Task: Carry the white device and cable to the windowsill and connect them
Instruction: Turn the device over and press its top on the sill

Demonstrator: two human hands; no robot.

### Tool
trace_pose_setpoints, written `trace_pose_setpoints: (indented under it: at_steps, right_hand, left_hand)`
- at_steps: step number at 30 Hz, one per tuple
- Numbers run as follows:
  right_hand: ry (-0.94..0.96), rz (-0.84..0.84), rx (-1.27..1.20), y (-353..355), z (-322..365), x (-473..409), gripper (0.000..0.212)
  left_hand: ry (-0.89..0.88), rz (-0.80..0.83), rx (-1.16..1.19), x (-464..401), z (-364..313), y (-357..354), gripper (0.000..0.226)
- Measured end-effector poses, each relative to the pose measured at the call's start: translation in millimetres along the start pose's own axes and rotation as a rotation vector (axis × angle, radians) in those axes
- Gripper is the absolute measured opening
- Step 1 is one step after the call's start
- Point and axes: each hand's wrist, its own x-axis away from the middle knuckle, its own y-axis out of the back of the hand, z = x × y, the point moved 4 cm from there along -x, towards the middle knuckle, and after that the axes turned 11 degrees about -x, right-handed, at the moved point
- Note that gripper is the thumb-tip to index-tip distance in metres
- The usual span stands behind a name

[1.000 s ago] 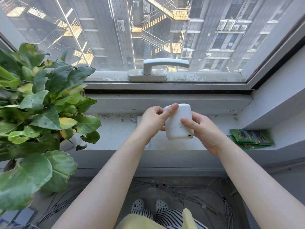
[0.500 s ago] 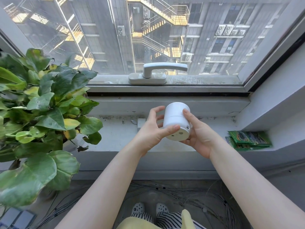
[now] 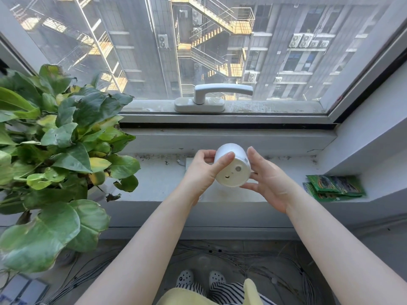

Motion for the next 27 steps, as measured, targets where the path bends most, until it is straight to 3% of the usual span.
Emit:
trace_pose_setpoints:
  at_steps: [2,6,10,15,20,23,27]
  right_hand:
    - [0.036,0.074,0.077,1,3,2,0.055]
    - [0.048,0.088,0.119,4,2,1,0.055]
    - [0.043,0.072,0.123,7,1,1,0.052]
    - [-0.004,-0.002,-0.040,11,-6,-2,0.046]
    - [-0.066,-0.008,-0.143,9,-13,-2,0.052]
    - [-0.047,0.016,-0.074,13,-7,-3,0.056]
    - [0.007,0.073,0.136,18,19,-5,0.062]
  left_hand:
    - [0.019,0.008,0.019,-3,0,1,0.080]
    - [0.089,0.012,0.020,-8,0,1,0.097]
    - [0.087,0.067,0.008,-8,-1,-1,0.088]
    - [0.069,0.099,-0.041,-6,-1,2,0.098]
    - [0.021,0.111,-0.001,-5,-4,5,0.083]
    - [0.013,0.164,-0.039,-6,-7,7,0.073]
    - [-0.004,0.291,-0.154,-3,-16,4,0.042]
